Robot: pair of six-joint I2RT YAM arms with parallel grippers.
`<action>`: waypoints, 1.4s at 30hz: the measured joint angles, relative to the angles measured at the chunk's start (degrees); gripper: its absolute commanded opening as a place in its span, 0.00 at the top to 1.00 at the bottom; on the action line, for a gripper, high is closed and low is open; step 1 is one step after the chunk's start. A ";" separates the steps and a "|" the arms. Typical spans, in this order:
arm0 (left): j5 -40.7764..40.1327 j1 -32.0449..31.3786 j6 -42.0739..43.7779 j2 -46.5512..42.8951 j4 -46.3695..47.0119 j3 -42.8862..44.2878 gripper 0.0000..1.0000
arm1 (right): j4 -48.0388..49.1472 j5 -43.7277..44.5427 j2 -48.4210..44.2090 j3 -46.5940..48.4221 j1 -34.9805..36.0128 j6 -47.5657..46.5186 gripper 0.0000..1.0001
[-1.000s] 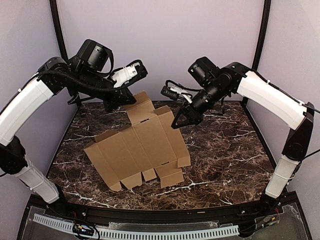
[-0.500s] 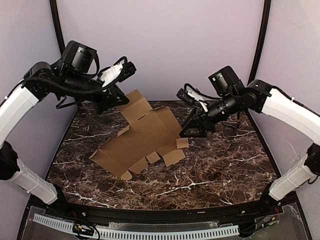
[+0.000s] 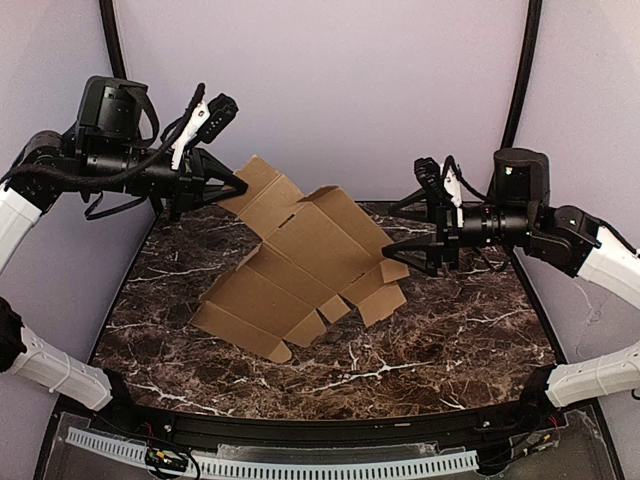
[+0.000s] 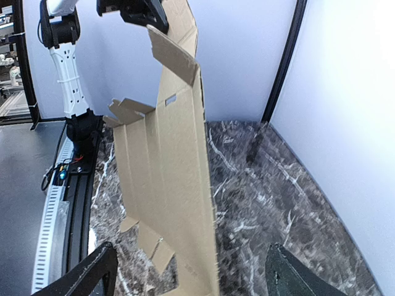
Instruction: Fold the paper box
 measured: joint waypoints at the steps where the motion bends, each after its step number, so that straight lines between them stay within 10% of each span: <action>1: 0.48 0.00 -0.35 -0.33 0.37 0.00 0.99 | 2.32 0.28 -1.53 -1.05 0.00 -1.42 0.18; 22: 6.56 0.00 -4.59 -5.62 5.70 -3.02 0.99 | 6.99 -5.07 3.15 7.15 0.68 -6.21 0.58; 42: 5.68 0.00 -4.39 -5.16 5.73 -3.69 0.99 | -10.45 -2.36 11.17 18.01 3.65 -10.60 0.72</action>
